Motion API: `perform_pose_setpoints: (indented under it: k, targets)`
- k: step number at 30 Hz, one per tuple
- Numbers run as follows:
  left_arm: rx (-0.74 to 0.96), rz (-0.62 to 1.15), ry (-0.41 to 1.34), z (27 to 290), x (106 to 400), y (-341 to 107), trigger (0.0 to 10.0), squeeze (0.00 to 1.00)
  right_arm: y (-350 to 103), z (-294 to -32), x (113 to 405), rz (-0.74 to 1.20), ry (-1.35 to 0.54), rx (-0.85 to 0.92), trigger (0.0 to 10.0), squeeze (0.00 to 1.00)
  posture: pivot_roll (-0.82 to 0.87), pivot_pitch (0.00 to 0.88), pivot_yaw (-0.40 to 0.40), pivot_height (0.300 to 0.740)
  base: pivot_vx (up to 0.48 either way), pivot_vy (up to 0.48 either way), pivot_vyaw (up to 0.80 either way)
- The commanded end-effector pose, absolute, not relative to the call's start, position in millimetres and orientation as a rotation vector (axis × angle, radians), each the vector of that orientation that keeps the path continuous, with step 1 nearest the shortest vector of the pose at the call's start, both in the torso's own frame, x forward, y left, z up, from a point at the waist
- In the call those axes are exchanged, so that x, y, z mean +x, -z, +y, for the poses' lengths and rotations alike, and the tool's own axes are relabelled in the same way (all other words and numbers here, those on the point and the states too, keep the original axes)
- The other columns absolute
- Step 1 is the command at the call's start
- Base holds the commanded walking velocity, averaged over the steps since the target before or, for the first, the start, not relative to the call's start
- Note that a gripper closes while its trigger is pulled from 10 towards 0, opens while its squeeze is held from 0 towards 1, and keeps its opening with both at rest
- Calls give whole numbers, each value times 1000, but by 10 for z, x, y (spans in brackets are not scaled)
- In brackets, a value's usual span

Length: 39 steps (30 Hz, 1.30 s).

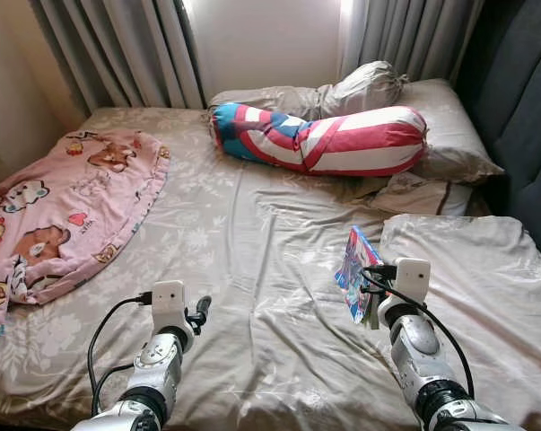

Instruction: Clean up the room

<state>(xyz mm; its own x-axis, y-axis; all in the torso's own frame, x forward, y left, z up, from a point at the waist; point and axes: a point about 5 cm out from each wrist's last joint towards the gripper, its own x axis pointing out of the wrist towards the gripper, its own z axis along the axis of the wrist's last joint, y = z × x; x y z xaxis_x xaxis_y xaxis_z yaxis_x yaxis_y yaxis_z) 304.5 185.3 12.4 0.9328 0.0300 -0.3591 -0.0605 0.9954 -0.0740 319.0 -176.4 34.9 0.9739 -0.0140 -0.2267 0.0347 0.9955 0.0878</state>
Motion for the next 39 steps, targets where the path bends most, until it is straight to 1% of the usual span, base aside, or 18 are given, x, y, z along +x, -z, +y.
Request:
perform_pose_setpoints:
  k: [1, 3, 8, 10, 16, 22, 27, 33, 39]
  targets:
    - [-74, 385, -46, 1864, 3033, -104, 10000, 0, -455, -1729, 3273, 190, 12, 85, 10000, 0, 1, 0, 35, 710, 0, 0, 0]
    - [-74, 383, -45, 1865, 3038, -110, 10000, 0, -454, -1728, 3273, 190, 12, 86, 10000, 0, 1, 0, 36, 705, 0, 0, 0]
    - [-69, 355, -49, 1882, 3051, -141, 10000, 0, -455, -1697, 3268, 180, 7, 96, 10000, 0, -3, 0, 40, 665, 0, 0, 0]
    - [-50, 307, -25, 1869, 3079, -197, 10000, 0, -473, -1692, 3266, 155, 6, 112, 10000, 0, 1, 0, 43, 665, 0, 0, 0]
    - [-17, 243, 24, 1804, 3136, -287, 10000, 0, -462, -1671, 3259, 158, 1, 109, 10000, 0, 4, 0, 48, 665, 0, 0, 0]
    - [-15, 246, 32, 1820, 3102, -260, 10000, 0, -505, -1595, 3284, 132, -23, 124, 10000, 0, 1, 0, 63, 665, 0, 0, 0]
    - [-13, 256, 28, 1854, 3041, -207, 10000, 0, -506, -1566, 3268, 113, -27, 121, 10000, 0, 2, 0, 67, 637, 0, 0, 0]
    - [-9, 231, 32, 1870, 3019, -212, 10000, 0, -480, -1562, 3239, 110, -26, 139, 10000, 0, 16, 0, 64, 637, 0, 0, 0]
    - [-2, 169, 46, 1849, 3026, -273, 10000, 0, -509, -1597, 3280, 105, 28, 274, 10000, 0, 28, 14, 66, 637, 0, 0, 0]
